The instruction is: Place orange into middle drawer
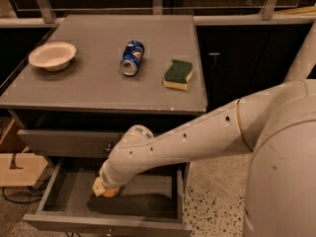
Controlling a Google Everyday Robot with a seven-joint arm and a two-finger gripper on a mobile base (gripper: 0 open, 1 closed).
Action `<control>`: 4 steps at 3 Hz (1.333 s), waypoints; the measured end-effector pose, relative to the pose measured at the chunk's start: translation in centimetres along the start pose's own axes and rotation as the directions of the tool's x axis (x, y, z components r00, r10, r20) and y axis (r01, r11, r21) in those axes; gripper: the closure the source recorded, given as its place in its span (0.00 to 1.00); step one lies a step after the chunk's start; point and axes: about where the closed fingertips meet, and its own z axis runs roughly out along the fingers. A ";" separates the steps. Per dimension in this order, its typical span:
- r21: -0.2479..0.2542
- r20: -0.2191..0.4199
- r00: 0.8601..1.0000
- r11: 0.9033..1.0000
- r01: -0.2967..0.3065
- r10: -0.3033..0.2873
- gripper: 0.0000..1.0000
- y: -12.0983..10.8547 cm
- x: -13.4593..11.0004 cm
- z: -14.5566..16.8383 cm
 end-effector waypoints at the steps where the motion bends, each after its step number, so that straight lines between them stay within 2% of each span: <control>1: 0.012 0.028 0.996 0.996 -0.091 0.091 1.00 -2.2 0.5 1.7; 2: 0.018 0.037 0.989 0.989 -0.146 0.146 1.00 -3.6 0.9 2.8; 3: 0.018 0.039 0.987 0.988 -0.154 0.153 1.00 -3.6 0.9 2.8; 4: -0.004 0.013 0.981 0.981 -0.195 0.195 1.00 -3.6 1.7 4.7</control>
Offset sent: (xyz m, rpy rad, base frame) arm 0.0223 -0.0254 -0.0618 0.0249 0.0378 -0.2221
